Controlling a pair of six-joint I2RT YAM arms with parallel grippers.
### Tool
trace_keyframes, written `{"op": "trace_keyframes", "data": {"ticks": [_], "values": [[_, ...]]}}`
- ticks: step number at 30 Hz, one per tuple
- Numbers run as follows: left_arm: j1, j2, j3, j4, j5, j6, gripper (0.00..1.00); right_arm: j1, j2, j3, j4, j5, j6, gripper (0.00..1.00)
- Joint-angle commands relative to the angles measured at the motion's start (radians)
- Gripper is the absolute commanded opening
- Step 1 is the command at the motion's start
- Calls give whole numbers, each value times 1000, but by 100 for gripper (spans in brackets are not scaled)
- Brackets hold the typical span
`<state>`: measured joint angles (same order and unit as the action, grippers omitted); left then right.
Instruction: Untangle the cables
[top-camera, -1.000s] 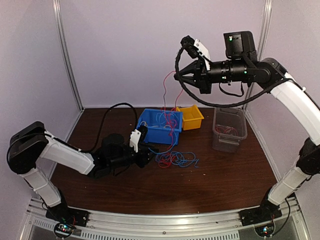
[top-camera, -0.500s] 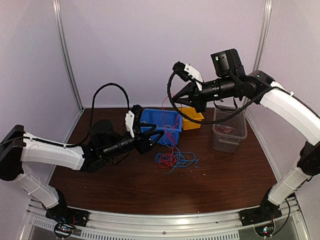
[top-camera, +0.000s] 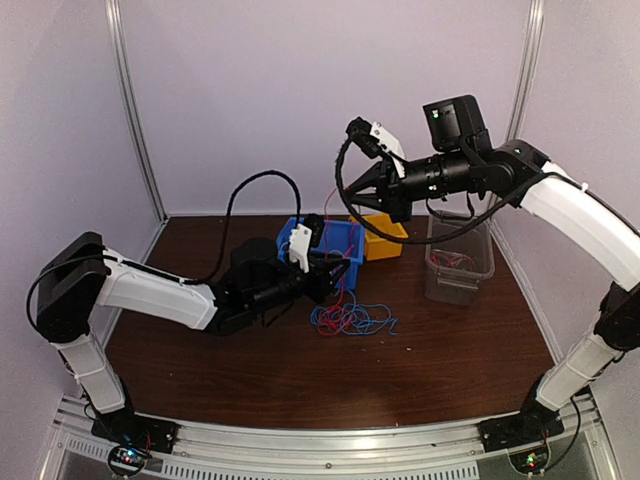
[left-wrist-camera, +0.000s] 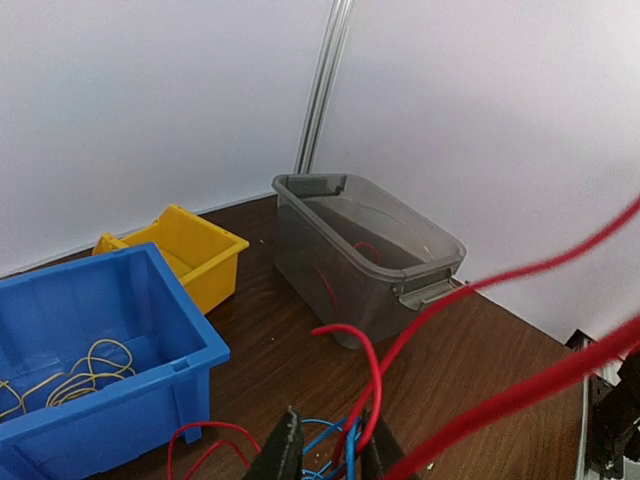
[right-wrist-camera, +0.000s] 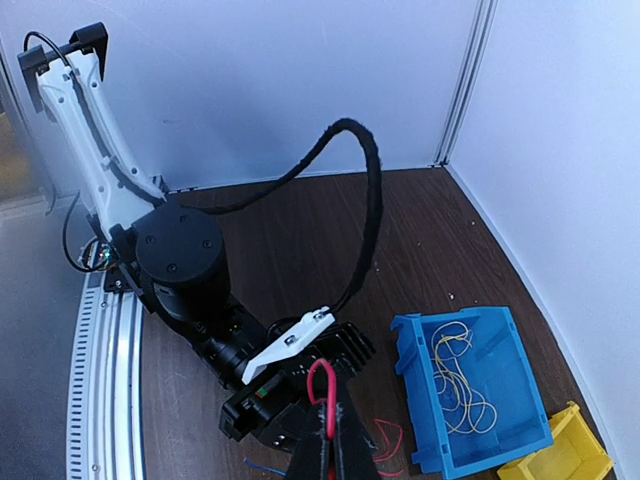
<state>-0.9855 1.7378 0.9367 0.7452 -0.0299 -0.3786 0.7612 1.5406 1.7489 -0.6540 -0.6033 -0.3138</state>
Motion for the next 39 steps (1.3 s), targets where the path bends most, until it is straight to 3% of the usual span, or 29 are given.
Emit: {"op": "trace_keyframes", "data": {"ticks": [1, 10, 18, 23, 30, 39], "values": [[-2, 22, -60, 117, 61, -20, 19, -17, -37, 96, 15, 9, 4, 0], [-2, 10, -236, 176, 85, -65, 17, -82, -16, 300, -18, -19, 19, 0], [-2, 17, -275, 121, 70, -78, 13, -107, -12, 374, -1, -33, 30, 0], [0, 30, -272, 74, 47, -81, 12, -127, -12, 397, 10, -54, 47, 0], [1, 75, -178, -26, 70, -69, 11, -206, 73, 627, 62, -31, 63, 0], [1, 73, -182, -38, 71, -82, 11, -255, 43, 563, 114, -88, 103, 0]]}}
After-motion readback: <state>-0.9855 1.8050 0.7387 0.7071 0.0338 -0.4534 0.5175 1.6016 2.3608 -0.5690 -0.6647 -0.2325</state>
